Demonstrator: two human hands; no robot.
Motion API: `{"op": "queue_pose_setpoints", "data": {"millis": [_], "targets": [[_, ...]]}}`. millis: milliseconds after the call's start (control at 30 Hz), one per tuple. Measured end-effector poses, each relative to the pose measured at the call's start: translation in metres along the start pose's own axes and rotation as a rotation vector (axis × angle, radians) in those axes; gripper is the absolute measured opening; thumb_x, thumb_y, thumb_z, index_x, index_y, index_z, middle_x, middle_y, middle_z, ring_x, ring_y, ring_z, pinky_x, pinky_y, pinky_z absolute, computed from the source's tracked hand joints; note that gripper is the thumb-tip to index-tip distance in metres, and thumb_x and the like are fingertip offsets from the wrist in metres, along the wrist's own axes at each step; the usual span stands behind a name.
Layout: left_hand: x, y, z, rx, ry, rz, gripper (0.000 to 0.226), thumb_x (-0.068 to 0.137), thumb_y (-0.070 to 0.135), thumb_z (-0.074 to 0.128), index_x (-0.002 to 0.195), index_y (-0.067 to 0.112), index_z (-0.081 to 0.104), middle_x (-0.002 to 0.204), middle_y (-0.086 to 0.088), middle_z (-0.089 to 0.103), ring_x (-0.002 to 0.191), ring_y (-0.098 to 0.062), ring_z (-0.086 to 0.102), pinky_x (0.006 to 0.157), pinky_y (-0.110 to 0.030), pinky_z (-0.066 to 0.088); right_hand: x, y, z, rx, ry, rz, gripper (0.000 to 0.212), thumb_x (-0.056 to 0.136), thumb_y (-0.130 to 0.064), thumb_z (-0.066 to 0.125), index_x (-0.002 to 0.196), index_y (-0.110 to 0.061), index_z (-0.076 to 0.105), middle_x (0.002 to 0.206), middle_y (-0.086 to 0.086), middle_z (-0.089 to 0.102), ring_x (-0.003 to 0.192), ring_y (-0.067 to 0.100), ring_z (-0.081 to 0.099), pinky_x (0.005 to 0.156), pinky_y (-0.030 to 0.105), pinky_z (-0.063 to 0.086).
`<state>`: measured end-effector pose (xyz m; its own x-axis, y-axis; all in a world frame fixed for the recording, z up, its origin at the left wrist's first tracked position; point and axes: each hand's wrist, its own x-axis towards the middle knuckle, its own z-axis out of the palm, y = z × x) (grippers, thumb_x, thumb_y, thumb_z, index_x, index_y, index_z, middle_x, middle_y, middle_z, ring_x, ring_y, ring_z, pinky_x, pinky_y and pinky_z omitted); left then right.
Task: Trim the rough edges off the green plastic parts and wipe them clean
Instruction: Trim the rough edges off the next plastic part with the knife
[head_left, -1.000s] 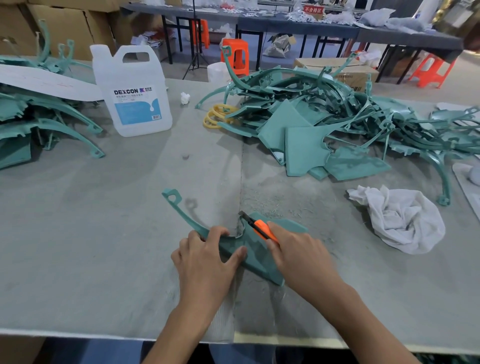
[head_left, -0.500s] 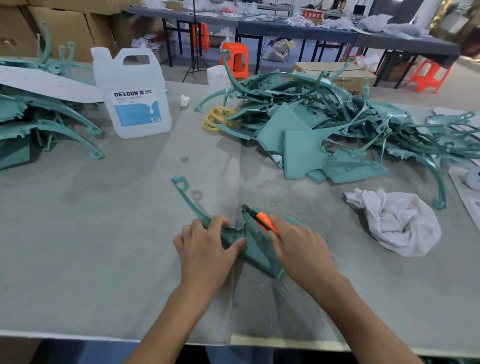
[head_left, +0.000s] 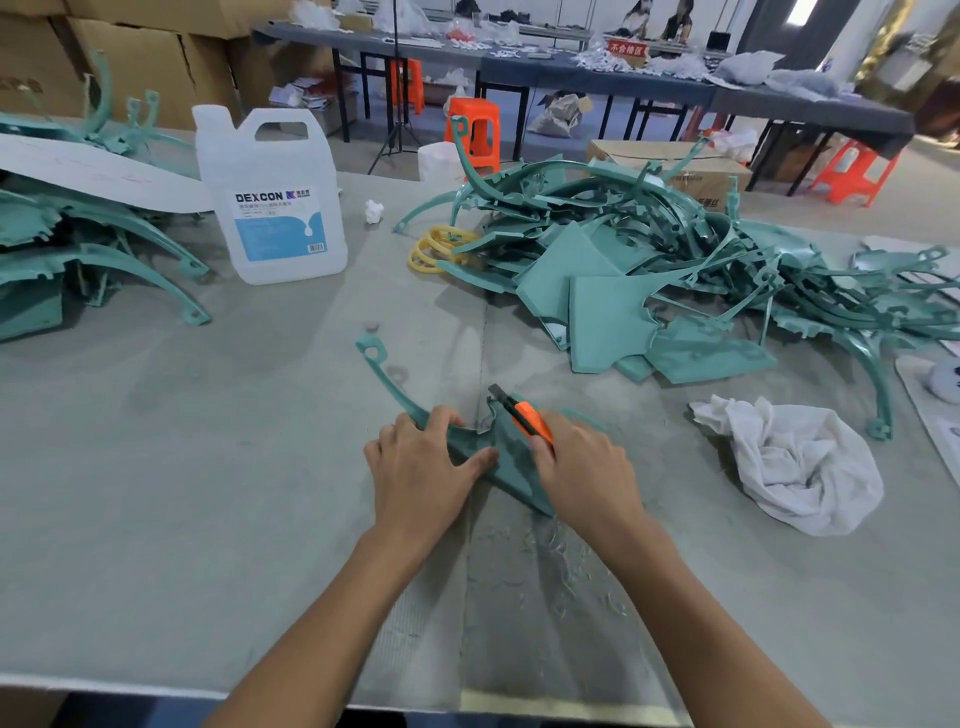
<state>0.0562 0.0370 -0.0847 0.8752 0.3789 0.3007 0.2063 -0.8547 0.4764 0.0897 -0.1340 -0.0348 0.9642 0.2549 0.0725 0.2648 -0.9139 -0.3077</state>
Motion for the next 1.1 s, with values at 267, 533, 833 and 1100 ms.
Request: {"op": "queue_pose_setpoints", "data": {"millis": [267,533,833,1100], "targets": [[-0.001,-0.003,0.003,-0.011,0.038,0.015,0.05,0.072,0.081,0.048,0.103,0.041,0.051,0.085,0.007,0.04,0.083,-0.015,0.032,0.078,-0.033,0.023,0.005,0.004,-0.003,-0.017,0.002,-0.015,0.025,0.105,-0.039,0.043,0.123,-0.027,0.054,0.108,0.005,0.065,0.097,0.036,0.064,0.076,0.042,0.047],[0.0,-0.003,0.001,-0.015,-0.002,0.014,0.049,0.073,0.081,0.048,0.101,0.041,0.05,0.083,0.008,0.047,0.082,-0.017,0.039,0.077,-0.035,0.025,0.011,0.01,-0.009,0.048,0.009,0.031,0.025,0.104,-0.038,0.045,0.121,-0.027,0.059,0.101,0.006,0.059,0.093,0.037,0.063,0.078,0.042,0.048],[0.0,-0.003,0.001,-0.017,-0.001,0.018,0.048,0.074,0.082,0.047,0.101,0.042,0.049,0.082,0.009,0.048,0.082,-0.017,0.042,0.077,-0.034,0.025,0.015,0.015,-0.014,0.06,-0.026,0.054,0.027,0.103,-0.038,0.045,0.123,-0.03,0.061,0.101,0.002,0.054,0.087,0.029,0.061,0.081,0.043,0.052],[0.001,-0.002,0.001,0.001,-0.005,0.013,0.051,0.074,0.082,0.043,0.103,0.042,0.053,0.083,0.008,0.048,0.083,-0.018,0.044,0.077,-0.034,0.025,0.015,0.004,-0.01,0.094,-0.077,0.021,0.028,0.104,-0.039,0.046,0.126,-0.032,0.062,0.103,0.001,0.056,0.09,0.027,0.061,0.085,0.045,0.053]]}}
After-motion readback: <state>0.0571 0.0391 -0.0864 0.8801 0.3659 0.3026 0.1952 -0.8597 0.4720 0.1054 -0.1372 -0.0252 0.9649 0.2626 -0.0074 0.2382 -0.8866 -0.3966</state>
